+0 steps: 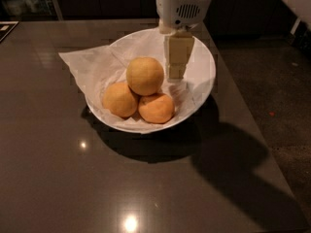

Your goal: Pick orange from white bowl

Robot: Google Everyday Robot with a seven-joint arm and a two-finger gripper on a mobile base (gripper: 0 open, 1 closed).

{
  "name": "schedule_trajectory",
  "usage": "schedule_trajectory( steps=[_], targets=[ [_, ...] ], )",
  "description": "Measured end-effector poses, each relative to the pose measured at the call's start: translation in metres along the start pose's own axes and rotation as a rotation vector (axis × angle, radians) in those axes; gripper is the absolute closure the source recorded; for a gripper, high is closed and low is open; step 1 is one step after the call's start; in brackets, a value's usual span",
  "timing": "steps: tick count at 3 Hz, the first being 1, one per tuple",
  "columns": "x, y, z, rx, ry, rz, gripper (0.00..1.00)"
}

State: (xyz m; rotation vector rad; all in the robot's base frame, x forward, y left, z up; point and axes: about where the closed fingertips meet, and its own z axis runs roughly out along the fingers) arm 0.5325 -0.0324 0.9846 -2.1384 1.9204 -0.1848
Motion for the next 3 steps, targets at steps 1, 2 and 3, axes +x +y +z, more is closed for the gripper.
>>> schedule_trajectory(
  steps=[1,2,3],
  targets=[
    [-0.009,-0.004,0.014,-0.038,-0.017,-0.013,0.2],
    [-0.018,-0.004,0.027,-0.079,-0.038,-0.025,0.2],
    [-0.023,-0.001,0.041,-0.129,-0.069,-0.017,0.19]
  ],
)
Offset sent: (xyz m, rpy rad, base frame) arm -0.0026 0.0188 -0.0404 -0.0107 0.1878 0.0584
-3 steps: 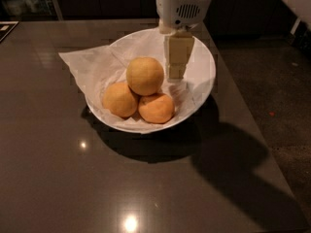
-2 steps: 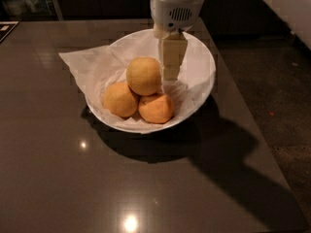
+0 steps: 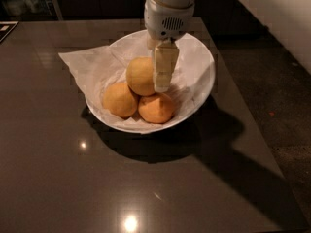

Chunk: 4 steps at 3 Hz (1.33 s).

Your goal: Pick orange from white bowl

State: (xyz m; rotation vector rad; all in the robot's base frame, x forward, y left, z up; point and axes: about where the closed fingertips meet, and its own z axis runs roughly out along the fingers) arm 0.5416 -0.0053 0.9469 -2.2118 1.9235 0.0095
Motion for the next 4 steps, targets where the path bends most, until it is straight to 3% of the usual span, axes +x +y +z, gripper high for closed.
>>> schedule_trajectory(
  steps=[1,2,4],
  targets=[
    [-0.003,0.003,0.02,-0.061,-0.046,0.027,0.15],
    [-0.005,0.004,0.033,-0.101,-0.074,0.047,0.31],
    [-0.012,-0.005,0.033,-0.065,-0.094,0.045,0.75]
  ],
)
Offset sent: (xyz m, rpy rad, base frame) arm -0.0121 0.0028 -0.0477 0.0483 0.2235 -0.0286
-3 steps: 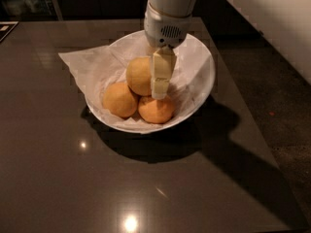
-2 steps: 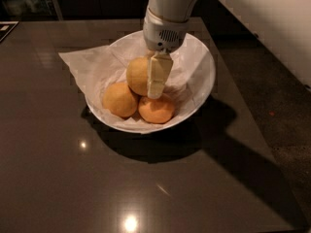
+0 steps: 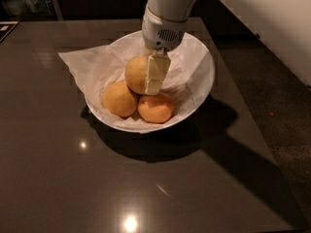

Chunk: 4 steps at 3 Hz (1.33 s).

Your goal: Pick orange from white bowl

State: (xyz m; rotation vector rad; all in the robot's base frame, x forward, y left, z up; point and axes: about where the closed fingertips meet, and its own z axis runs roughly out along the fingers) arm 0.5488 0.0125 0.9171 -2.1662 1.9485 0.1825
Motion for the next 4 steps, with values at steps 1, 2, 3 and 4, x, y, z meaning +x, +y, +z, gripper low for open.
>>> schedule_trajectory(
  steps=[1,2,3,4],
  targets=[
    [0.003,0.02,-0.029,0.072,-0.091,-0.024,1.0],
    [0.014,0.04,-0.053,0.107,-0.196,-0.029,1.0],
    [0.019,0.065,-0.076,0.132,-0.264,-0.058,1.0],
    [0.025,0.101,-0.1,0.174,-0.326,-0.088,1.0]
  ],
)
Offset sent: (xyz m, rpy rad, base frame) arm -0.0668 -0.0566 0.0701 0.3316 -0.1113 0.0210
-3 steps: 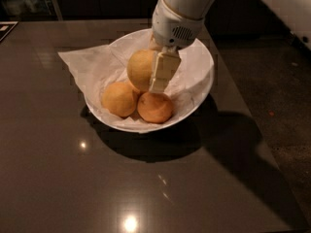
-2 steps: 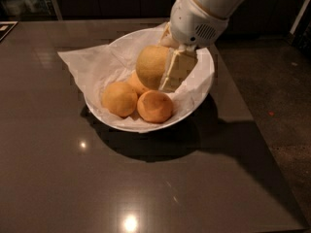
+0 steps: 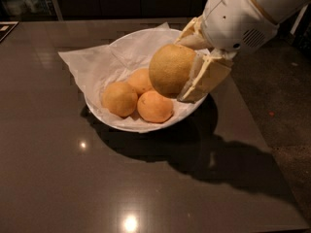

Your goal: Pick orange from white bowl

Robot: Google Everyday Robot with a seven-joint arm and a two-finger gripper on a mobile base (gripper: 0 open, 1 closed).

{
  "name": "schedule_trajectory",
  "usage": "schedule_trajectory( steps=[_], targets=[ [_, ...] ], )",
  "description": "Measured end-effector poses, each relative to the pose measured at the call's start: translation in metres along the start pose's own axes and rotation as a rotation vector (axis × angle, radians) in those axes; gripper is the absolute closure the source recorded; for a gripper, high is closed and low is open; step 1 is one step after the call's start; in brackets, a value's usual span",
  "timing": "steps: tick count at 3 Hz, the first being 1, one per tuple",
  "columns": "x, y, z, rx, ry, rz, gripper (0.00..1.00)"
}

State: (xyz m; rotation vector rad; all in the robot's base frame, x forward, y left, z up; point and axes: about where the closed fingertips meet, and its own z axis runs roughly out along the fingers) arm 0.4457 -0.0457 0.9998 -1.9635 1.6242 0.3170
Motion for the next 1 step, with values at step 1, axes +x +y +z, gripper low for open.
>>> schedule_trajectory(
  steps=[1],
  targets=[
    [0.0,0.0,0.0,0.0,0.0,0.0,1.0]
  ],
)
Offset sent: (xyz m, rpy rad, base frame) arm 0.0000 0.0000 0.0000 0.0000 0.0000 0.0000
